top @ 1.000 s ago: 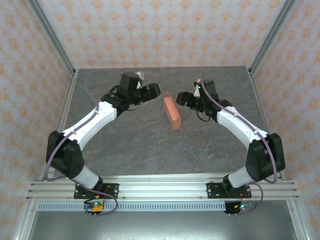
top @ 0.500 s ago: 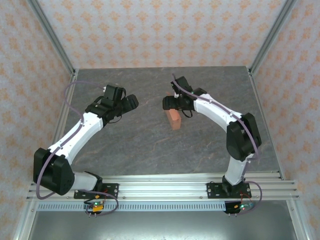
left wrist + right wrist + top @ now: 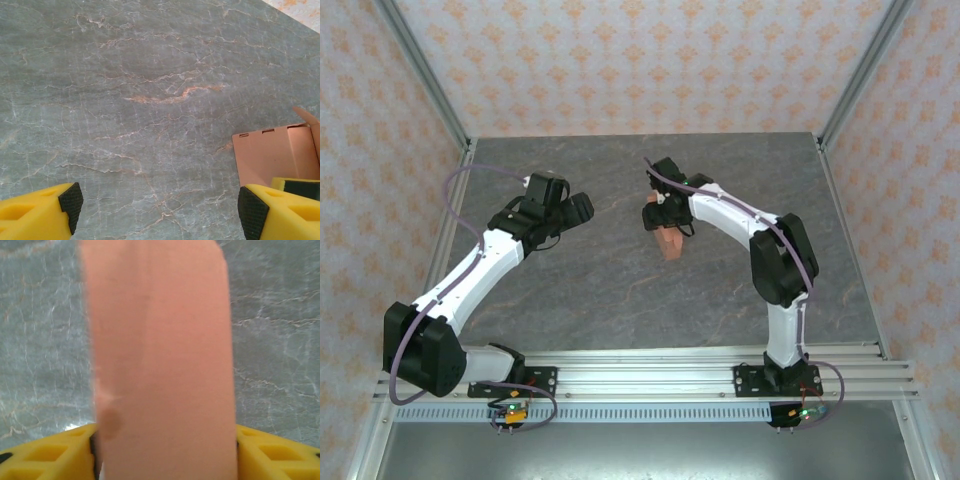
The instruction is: Fold the paper box
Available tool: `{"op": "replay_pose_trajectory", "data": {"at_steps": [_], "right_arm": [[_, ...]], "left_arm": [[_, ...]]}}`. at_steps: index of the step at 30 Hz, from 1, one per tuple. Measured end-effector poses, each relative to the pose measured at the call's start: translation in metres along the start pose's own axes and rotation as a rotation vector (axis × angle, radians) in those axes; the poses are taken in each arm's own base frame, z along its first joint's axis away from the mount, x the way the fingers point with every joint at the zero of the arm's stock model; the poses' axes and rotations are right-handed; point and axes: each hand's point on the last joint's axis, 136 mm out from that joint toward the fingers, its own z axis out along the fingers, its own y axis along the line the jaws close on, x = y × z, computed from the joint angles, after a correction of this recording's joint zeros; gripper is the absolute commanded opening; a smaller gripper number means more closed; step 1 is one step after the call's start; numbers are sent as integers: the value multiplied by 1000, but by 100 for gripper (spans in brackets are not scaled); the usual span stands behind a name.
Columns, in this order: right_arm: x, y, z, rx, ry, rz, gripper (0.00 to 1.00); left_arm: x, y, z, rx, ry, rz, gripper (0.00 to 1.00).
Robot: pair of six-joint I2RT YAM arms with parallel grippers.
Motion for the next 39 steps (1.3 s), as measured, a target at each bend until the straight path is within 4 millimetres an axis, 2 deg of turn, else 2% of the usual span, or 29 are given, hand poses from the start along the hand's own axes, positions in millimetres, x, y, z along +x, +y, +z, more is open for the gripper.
{"op": "replay_pose_trajectory", "data": {"at_steps": [4, 8, 11, 16, 19, 21, 25, 30, 39], "right_arm": [[4, 11, -6, -63, 16, -126, 54], [12, 24, -13, -130, 23, -297, 52], [27, 35, -16, -175, 33, -470, 50], [46, 47, -19, -221, 25, -749, 51], [50, 46, -20, -226, 15, -884, 57], [52, 45, -20, -231, 10, -985, 59], [62, 44, -20, -255, 15, -1195, 61], [66, 44, -20, -272, 6, -1361, 63], [59, 47, -24, -260, -61, -1473, 73]], "left_arm": [[0, 1, 0, -2, 3, 18, 84], [2, 0, -6, 9, 10, 34, 84], [8, 2, -11, 28, 15, 43, 84], [45, 19, 0, 35, 89, 42, 84], [65, 31, 8, 26, 131, 36, 84], [72, 35, 10, 25, 139, 28, 85], [67, 31, 7, 61, 92, 17, 84], [56, 23, 0, 131, 7, 4, 85], [66, 11, 2, 239, -12, 14, 85]]}}
